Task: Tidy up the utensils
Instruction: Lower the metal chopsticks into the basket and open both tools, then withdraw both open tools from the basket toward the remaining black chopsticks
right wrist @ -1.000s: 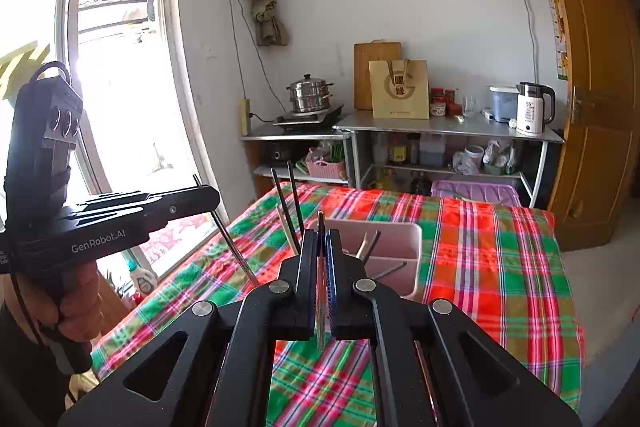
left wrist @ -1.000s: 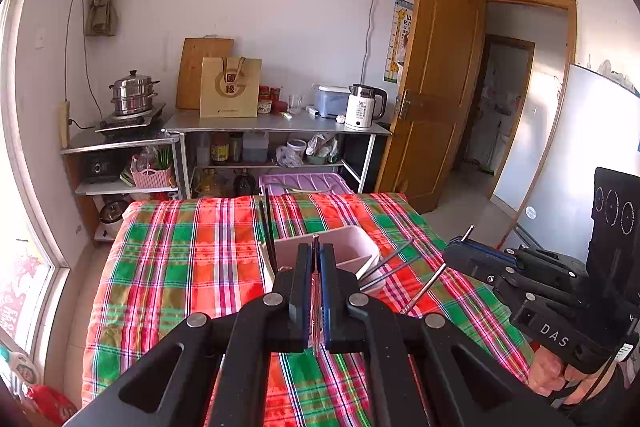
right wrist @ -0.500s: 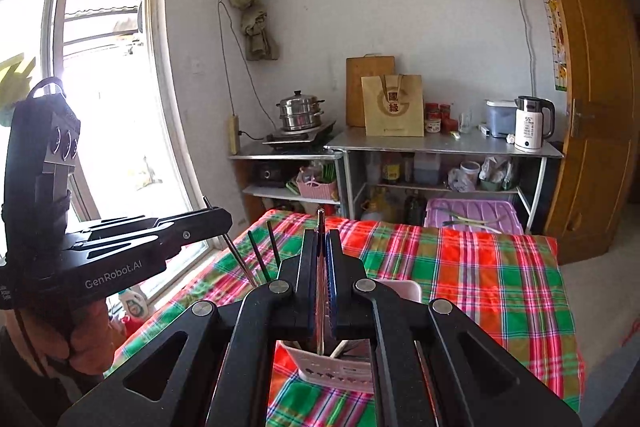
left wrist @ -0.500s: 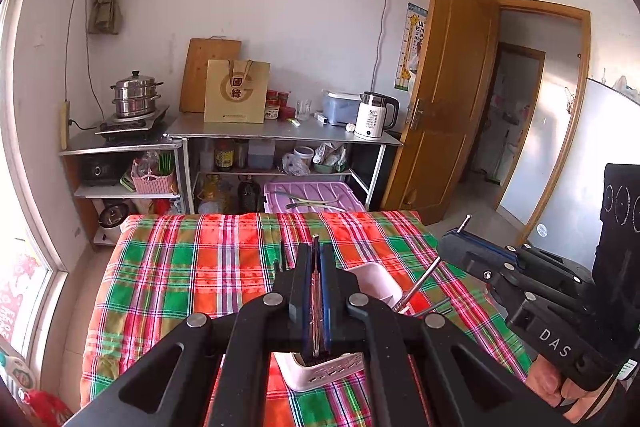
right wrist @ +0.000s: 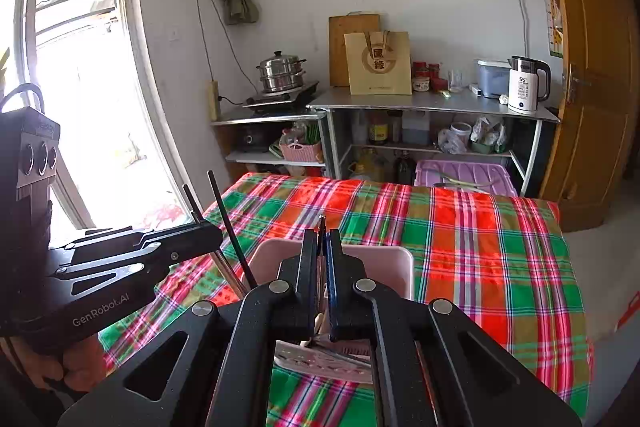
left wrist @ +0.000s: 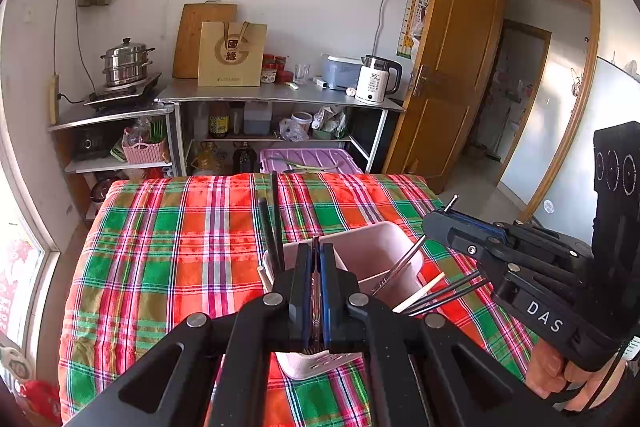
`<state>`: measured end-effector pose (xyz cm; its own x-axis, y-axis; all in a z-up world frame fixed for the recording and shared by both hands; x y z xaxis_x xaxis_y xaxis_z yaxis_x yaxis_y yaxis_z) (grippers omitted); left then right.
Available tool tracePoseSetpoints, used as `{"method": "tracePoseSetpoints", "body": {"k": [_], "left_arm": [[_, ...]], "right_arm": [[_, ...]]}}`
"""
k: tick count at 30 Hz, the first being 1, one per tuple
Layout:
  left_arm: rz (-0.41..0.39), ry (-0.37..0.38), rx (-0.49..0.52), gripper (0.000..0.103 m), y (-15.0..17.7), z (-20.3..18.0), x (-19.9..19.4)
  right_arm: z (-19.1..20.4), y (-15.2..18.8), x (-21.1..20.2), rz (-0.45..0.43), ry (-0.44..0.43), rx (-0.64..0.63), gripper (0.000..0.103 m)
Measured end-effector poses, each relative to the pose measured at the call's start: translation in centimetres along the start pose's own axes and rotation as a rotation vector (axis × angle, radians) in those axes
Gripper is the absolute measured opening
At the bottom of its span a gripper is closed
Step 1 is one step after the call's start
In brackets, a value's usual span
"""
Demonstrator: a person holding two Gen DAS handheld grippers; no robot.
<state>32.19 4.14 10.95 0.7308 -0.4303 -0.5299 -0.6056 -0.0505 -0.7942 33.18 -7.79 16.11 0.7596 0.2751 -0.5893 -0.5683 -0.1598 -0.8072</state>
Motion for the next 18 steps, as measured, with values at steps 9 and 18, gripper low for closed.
{"method": "tracePoseSetpoints", "body": {"k": [9,18], "left_arm": [[0.056,-0.006,-0.012,0.004,1.8,0.7,1.8],[0.08,-0.027,-0.034,0.004,2.8,1.6,2.0]], "right_arm": [[0.0,1.1,1.3,0.066,0.01,-0.026,0.005],[-0.8,1.2,0.2,0.057,0.007,0.001,0.014]]}}
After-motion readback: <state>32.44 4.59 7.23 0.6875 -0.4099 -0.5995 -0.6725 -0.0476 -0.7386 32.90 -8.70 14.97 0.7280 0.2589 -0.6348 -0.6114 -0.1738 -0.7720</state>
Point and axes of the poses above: each gripper's, at about its wrist camera, not at the fingertips, and x roughly the way its jaws point, z to its left, y to its underside, the point moved 5 cm from there along x, roughly the way its jaws point, and after that the axes turned 13 degrees about y, right-handed, at the moved point
